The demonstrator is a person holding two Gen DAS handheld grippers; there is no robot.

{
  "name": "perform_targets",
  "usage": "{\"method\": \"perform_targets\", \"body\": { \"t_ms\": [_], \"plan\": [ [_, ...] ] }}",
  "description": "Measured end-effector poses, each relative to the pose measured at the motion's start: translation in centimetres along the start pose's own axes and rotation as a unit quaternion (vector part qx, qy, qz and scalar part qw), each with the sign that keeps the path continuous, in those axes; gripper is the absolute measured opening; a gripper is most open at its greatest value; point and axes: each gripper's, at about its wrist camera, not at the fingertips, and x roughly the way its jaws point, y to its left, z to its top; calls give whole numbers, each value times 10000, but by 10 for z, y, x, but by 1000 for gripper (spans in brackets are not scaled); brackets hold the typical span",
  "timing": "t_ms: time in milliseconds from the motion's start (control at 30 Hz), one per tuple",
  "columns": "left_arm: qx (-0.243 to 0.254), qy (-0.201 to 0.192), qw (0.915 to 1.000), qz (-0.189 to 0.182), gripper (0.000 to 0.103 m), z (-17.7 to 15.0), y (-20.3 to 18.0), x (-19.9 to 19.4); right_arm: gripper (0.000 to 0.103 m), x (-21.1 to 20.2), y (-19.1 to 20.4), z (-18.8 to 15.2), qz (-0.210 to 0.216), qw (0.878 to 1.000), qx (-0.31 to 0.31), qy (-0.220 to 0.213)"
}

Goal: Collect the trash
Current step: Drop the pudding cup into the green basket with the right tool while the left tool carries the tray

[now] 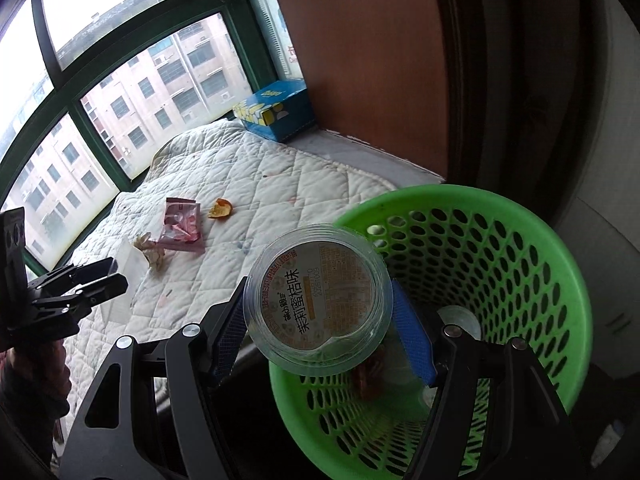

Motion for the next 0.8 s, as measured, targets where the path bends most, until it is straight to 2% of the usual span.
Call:
{"method": "perform_targets", "body": {
  "t_ms": [333, 467, 800],
  "plan": [
    [252, -128, 9993, -233, 58, 19, -48, -3, 68, -19, -39, -12, -388, 9989, 245, -34],
    [371, -181, 9987, -315, 58, 27, -63, -4, 73, -25, -53, -15, -470, 9980, 412, -80],
    [569, -95, 9969, -542, 58, 41, -99, 12, 73, -42, -81, -19, -598, 9958, 648, -235]
  ]
}}
